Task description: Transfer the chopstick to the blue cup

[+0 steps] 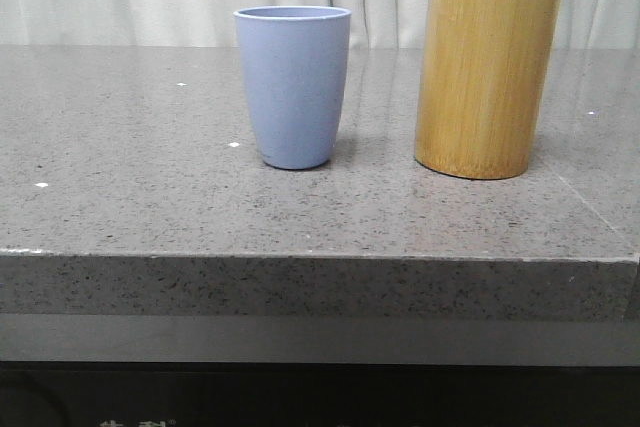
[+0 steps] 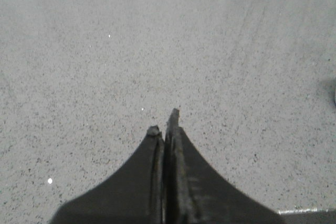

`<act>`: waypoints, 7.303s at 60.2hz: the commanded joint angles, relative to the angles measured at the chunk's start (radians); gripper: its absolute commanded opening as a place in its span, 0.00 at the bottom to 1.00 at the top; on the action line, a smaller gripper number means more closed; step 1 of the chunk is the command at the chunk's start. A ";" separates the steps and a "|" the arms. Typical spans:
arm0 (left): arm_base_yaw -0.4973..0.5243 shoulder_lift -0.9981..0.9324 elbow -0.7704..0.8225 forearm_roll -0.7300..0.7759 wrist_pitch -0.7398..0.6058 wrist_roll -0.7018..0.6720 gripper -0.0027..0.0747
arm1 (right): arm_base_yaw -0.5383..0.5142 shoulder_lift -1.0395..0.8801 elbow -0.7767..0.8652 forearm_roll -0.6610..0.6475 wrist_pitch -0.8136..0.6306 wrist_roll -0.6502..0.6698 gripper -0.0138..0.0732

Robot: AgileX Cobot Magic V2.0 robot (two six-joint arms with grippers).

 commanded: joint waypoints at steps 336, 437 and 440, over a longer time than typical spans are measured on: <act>0.001 -0.018 -0.016 -0.008 -0.142 -0.009 0.01 | 0.099 -0.294 0.166 0.153 -0.017 -0.109 0.07; 0.087 -0.300 0.411 -0.072 -0.343 -0.009 0.01 | 0.099 -0.294 0.166 0.153 -0.017 -0.109 0.07; 0.087 -0.300 0.411 -0.072 -0.343 -0.009 0.01 | 0.099 -0.294 0.166 0.153 -0.017 -0.109 0.07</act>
